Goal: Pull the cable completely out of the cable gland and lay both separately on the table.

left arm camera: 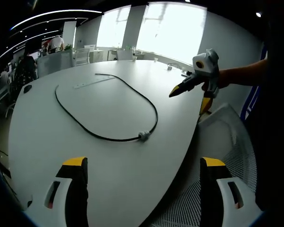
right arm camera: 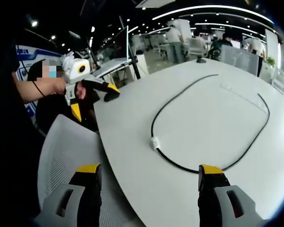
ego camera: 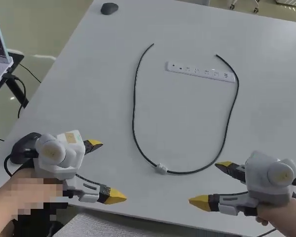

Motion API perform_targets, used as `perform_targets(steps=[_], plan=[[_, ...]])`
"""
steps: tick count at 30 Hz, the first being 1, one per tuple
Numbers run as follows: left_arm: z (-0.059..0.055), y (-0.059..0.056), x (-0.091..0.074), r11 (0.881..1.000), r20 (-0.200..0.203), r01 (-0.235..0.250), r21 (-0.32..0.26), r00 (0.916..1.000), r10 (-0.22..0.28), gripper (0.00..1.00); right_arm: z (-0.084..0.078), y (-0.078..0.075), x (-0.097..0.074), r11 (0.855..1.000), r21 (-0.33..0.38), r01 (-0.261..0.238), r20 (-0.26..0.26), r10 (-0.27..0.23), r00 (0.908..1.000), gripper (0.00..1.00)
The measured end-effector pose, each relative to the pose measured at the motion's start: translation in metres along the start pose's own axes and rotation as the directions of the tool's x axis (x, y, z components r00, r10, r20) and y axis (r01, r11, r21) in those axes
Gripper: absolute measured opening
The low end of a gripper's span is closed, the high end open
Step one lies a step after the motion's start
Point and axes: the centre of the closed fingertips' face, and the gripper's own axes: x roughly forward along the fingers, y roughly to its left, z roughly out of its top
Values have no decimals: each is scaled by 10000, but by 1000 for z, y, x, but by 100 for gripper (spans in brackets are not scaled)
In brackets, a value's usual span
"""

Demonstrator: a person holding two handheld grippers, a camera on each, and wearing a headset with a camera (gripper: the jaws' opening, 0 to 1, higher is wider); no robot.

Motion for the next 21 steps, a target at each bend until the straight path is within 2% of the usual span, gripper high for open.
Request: perform_targets(steps=[8,21], plan=[[-8,0,7,9999,-122,102,-48,9999,-103,98,6,-5,15,9997,-213,-83,-211,79,9997,81],[-4,7,11,9998,-51,172,41,9998,-172,98,16,-9,43,9980,-543,-309,-716,269,9971,67]])
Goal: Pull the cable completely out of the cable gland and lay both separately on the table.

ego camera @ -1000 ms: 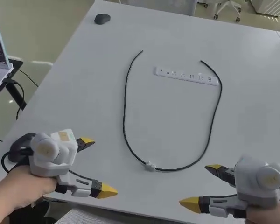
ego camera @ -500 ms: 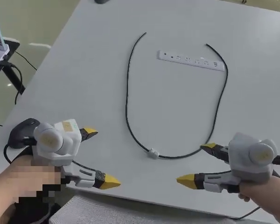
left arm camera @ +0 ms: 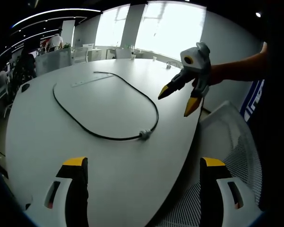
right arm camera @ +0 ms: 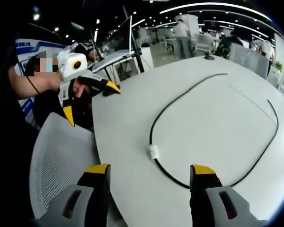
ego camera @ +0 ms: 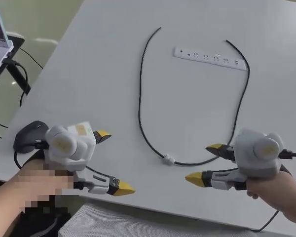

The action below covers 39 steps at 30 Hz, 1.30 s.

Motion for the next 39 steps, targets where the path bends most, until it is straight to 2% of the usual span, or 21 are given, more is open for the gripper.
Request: perform_targets(steps=[5,16,25,29,39], plan=[[-1,0,3,10000,-51,59,-11,10000,-59,98,3,-3,11,9999,-83,-88,-165,86,9998,62],[-7,1,8,9997,-129,216,-131,9997,-217,97,-2,-7,33,9994,-152,-313,-788,300,9964,51],[-11,5,10,9994,-154,294,-154,9994,-297,97,-5,-6,51,9978,-400,-520,-1279,465,9907,43],[-12,8,9,9990,-46,352,-279,9994,-353,96,-8,-8,59,9972,-469,-574,-1494,499,9875,40],[-8,0,6,9992,-131,377,-100,9992,-378,96,-10,-10,73,9935,-884,-711,-1845,538,9814,30]])
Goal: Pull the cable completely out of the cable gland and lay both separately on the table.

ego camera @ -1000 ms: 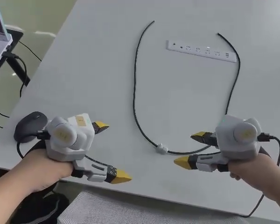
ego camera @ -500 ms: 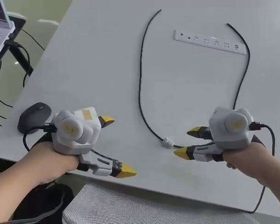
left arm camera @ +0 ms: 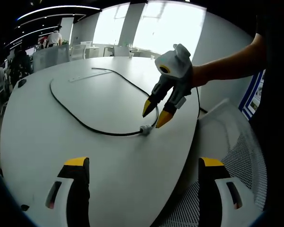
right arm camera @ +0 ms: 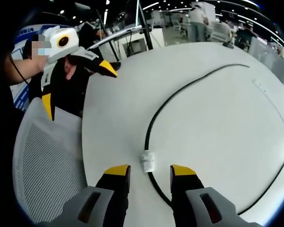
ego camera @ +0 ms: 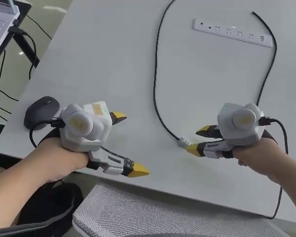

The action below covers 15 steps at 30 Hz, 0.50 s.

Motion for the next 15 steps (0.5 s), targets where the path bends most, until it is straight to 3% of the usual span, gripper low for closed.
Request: perform_targets(steps=[15], plan=[[-5,-9,0,9998,-55,97,-164,9999,-98,94,-4,1,12,9979,-611,-204,-465,176,9988,20]])
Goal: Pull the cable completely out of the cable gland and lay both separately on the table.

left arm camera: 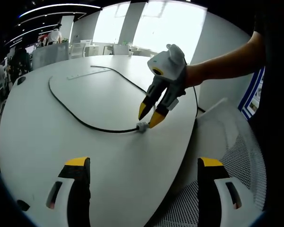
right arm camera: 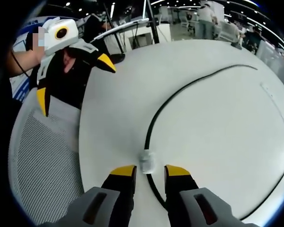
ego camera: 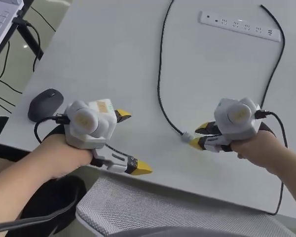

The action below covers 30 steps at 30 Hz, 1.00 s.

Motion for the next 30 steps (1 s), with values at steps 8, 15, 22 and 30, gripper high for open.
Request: perform_targets(steps=[8,15,22,30], plan=[[0,2,0,9999,61,-55,-136,10000,56,93,-1,3,3,9998,-213,-69,-173,65,9998,13],[-2,2,0,9999,11,-37,-145,10000,38,92,-2,6,6,9993,-358,-145,-244,137,9996,9],[-3,3,2,9998,-12,-39,-170,10000,39,91,-2,5,7,9987,-511,-73,-274,60,9996,9],[-2,1,6,9999,48,41,-134,10000,-40,90,-2,4,3,9997,-258,-10,-222,4,9998,8]])
